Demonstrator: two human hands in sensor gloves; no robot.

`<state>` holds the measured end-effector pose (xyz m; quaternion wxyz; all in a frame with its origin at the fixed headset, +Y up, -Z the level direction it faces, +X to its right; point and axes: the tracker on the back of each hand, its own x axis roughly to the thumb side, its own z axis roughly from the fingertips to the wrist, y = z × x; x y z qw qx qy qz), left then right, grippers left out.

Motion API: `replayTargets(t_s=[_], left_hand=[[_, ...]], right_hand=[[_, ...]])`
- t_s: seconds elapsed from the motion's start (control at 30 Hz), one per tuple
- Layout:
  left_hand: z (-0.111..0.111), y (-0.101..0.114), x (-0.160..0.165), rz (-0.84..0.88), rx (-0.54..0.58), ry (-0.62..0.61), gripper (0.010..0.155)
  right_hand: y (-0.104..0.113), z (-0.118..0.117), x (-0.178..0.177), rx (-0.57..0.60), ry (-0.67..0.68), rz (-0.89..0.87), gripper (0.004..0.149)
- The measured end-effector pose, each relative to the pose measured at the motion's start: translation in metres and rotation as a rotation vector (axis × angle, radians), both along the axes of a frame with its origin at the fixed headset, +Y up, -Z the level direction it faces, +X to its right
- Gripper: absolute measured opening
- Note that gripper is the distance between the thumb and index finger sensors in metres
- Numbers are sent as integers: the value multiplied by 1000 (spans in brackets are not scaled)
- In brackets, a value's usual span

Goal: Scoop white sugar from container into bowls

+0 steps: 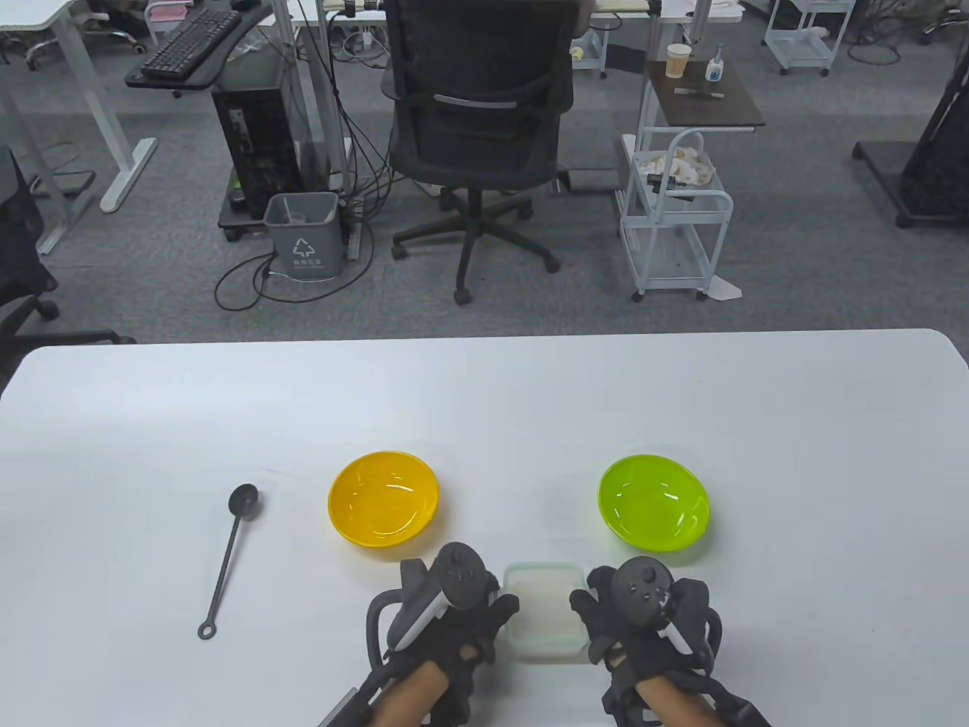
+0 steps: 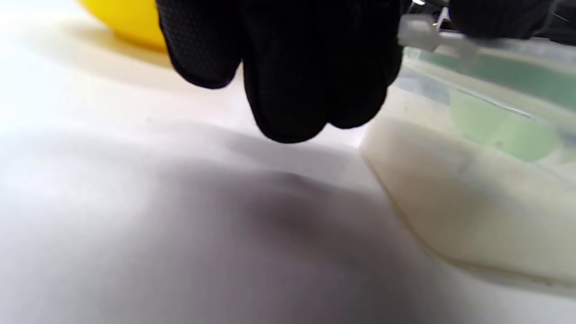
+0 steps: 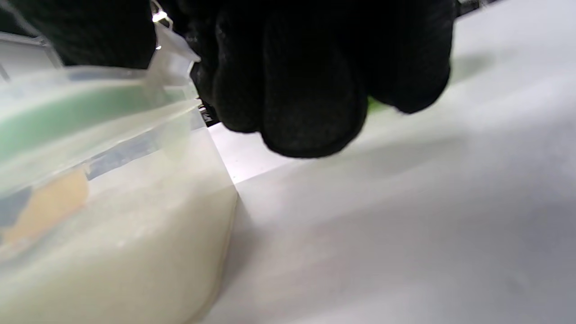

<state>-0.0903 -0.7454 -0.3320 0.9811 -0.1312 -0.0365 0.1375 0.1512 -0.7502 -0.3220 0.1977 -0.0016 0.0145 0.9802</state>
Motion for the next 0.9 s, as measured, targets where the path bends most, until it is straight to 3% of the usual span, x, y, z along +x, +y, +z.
replayTargets(t_s=[0.17, 0.33, 0.6, 0.77, 0.9], left_hand=[[2, 10, 10, -120, 81, -68, 68], [4, 21, 23, -240, 138, -188, 81], [3, 26, 47, -222, -51, -372, 100], [-1, 13, 55, -228, -176, -424, 109], [-4, 7, 55, -231, -185, -431, 111]], right_hand=[[5, 0, -2, 12, 77, 32, 58], [26, 6, 4, 112, 130, 93, 65], [53, 13, 34, 287, 172, 373, 79], [46, 17, 60, 291, 145, 471, 84], [29, 18, 71, 264, 123, 431, 85]])
